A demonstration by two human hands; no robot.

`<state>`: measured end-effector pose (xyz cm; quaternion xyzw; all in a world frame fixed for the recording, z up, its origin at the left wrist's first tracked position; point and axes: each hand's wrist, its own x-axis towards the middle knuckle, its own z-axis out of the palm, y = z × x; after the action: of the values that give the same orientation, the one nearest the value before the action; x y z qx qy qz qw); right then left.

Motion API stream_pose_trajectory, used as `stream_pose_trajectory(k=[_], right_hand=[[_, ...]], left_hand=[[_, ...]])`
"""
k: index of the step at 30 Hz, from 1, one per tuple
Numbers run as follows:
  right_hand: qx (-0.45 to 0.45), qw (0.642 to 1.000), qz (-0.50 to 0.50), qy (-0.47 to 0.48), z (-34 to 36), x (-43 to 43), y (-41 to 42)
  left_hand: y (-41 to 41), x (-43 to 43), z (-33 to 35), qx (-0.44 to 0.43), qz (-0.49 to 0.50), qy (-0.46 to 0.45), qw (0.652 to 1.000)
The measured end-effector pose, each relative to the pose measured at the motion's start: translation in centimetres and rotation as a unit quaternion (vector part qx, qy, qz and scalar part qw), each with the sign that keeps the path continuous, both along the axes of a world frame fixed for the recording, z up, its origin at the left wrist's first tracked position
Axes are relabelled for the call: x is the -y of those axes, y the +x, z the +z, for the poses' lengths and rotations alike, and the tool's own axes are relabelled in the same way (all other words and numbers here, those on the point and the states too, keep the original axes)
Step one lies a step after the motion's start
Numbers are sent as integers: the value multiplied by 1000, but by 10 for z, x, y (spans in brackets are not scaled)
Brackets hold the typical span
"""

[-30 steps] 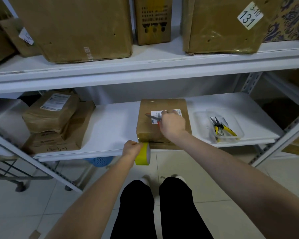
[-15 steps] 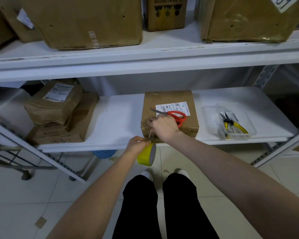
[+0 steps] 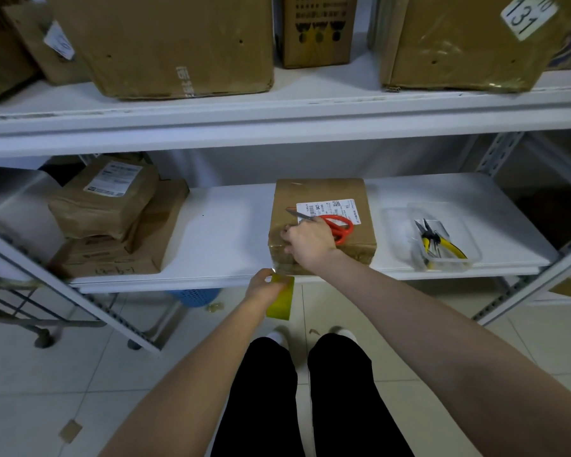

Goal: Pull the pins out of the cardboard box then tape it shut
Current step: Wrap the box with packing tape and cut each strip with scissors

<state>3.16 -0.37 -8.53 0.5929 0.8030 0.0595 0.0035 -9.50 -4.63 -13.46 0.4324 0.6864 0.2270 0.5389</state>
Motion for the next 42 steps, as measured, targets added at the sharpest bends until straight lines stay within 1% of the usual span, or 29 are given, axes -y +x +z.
stream_pose_trajectory(k=[2, 3, 5, 6, 8, 10, 15, 20, 23, 27, 30, 35, 40, 42], right_hand=[[-57, 998, -5, 0, 6, 3, 5], [-90, 996, -20, 17, 10, 5, 9], [-141, 983, -96, 62, 15, 8, 24], [-145, 977, -141, 63, 18, 8, 33], [-118, 970, -210, 5, 21, 4, 48], [-104, 965, -234, -54, 24, 0, 56], [-69, 962, -252, -86, 26, -8, 59], [-52, 966, -249, -52, 28, -1, 61], [-59, 964, -247, -83, 31, 1, 67], [-67, 967, -213, -120, 34, 1, 72], [-60, 972, -197, -113, 38, 7, 74], [-67, 975, -201, -62, 38, 17, 79], [-63, 977, -188, -79, 34, 21, 75], [-99, 977, -171, -81, 36, 22, 76]], left_hand=[[2, -6, 3, -10, 3, 17, 1000], [3, -10, 3, -12, 10, 20, 1000], [3, -17, 1, -2, 39, 24, 999], [3, -20, 1, 5, 54, 22, 998], [4, -23, 1, 21, 73, 14, 997], [5, -23, 1, 25, 79, 5, 997], [6, -24, -4, 31, 83, -4, 996], [2, -24, -6, 34, 92, -10, 995], [1, -25, -6, 29, 87, -11, 996], [1, -24, -7, 28, 86, -15, 996], [2, -25, -5, 25, 83, -17, 996], [1, -26, -7, 25, 76, -13, 997], [1, -27, -10, 19, 72, -13, 997], [0, -28, -10, 17, 72, -13, 997]])
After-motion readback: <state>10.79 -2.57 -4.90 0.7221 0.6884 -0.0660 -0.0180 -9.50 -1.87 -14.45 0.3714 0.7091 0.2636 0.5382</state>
